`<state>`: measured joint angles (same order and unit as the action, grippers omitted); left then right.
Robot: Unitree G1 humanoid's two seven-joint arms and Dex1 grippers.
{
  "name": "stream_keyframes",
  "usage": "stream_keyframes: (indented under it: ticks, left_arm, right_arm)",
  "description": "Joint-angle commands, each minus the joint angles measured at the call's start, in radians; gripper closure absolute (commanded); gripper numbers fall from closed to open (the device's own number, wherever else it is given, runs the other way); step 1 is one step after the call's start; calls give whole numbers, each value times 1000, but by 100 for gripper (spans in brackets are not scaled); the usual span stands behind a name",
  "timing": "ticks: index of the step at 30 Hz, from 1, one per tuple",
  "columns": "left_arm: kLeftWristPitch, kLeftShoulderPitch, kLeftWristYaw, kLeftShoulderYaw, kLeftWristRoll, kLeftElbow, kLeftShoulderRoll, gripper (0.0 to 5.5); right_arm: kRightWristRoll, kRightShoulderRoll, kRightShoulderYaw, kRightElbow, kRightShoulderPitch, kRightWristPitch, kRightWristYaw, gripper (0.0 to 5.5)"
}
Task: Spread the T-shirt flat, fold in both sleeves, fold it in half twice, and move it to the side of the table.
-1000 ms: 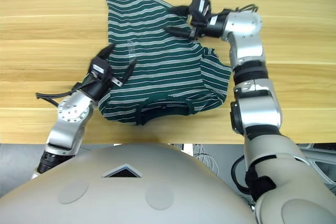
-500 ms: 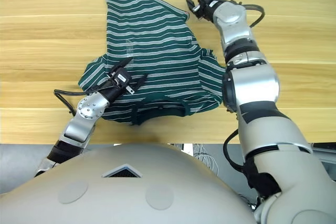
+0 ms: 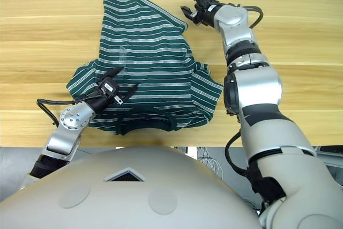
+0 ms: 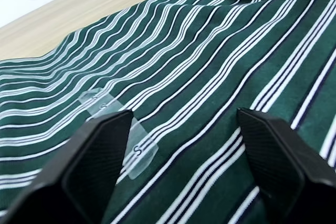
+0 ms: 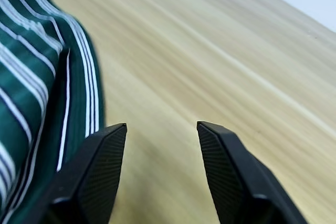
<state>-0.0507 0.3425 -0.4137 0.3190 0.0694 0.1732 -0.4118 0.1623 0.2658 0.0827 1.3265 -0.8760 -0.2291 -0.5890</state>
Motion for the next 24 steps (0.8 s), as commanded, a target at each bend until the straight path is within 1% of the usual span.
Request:
stream_keyframes:
  ticks: [1, 5, 12, 24]
  left_arm:
    - [82, 52, -33, 26, 18, -40, -21, 193]
    - [87, 54, -33, 29, 16, -32, -17, 193]
    - [94, 56, -33, 27, 8, -27, -17, 193]
    - [103, 62, -35, 27, 3, -10, -22, 193]
  right_arm:
    - [-11, 9, -13, -2, 29, -24, -96, 300]
    - [-25, 14, -29, -12, 39, -50, -172, 300]
    - [-12, 16, -39, -13, 49, -58, -203, 300]
    - [84, 31, 45, -4, 84, -63, -110, 300]
